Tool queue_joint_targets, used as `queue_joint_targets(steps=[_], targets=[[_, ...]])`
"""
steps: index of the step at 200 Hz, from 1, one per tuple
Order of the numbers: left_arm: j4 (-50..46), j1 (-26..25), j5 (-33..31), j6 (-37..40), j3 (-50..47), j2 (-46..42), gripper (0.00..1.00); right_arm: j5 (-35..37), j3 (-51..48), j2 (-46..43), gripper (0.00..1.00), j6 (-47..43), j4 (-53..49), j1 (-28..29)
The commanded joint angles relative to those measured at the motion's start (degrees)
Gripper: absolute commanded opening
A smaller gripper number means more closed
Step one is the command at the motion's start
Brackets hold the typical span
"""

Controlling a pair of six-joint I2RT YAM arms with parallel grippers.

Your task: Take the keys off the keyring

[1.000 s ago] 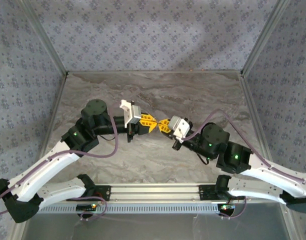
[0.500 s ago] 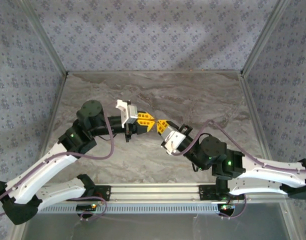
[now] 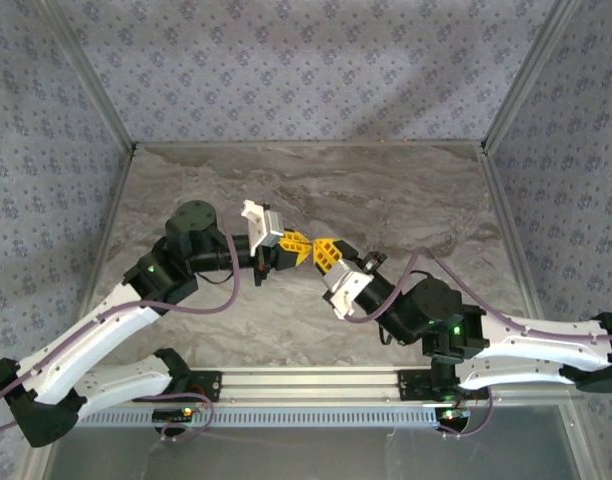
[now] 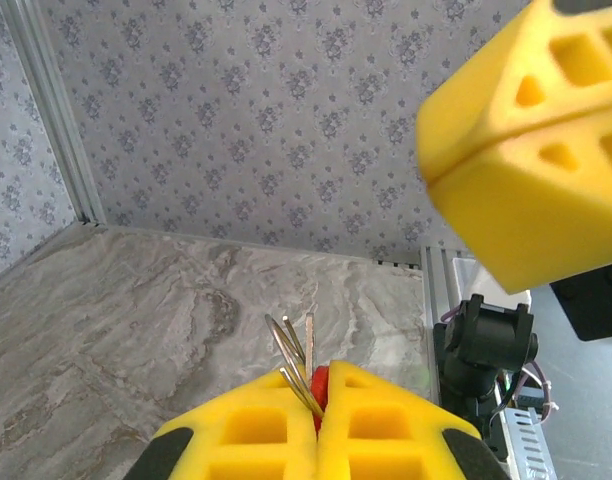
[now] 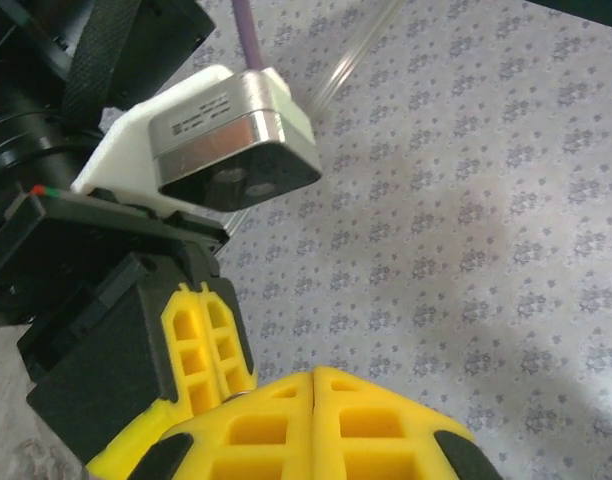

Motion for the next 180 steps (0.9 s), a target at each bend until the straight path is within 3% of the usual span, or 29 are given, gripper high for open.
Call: queue_joint_targets(steps=[1,19,36,54,100,180], targets=[[0.3,0.6,0.3,-0.2,0.2,-0.5,0.0,-6.1,3.0,-4.1,0.13,9.9,-10.3,-3.2],[0.4,0.7,1.1,-0.1,0.5,-0.4,0.0,-16.1,2.6,-8.0,0.35,21.2,-16.8,-11.2],[0.3,0.8,1.2,0.0,1.0,0.0,0.0,-30.7,2.4,-10.2,0.47,30.3,-21.6,-21.0],[0.6,0.9,2.2,0.0,1.4,0.4,0.0,-43.8,2.7,-9.5,0.51,35.9,-24.0,-28.6],[0.6,0.9,3.1,0.1,2.4,1.2,0.0,-63.7,3.0,-4.6,0.48,45.0,-20.2,-38.8],[1.2,0.9,4.1,0.3,2.3,1.4,0.0,-69.0,3.7,1.7,0.37,47.8,-16.0,-39.6]])
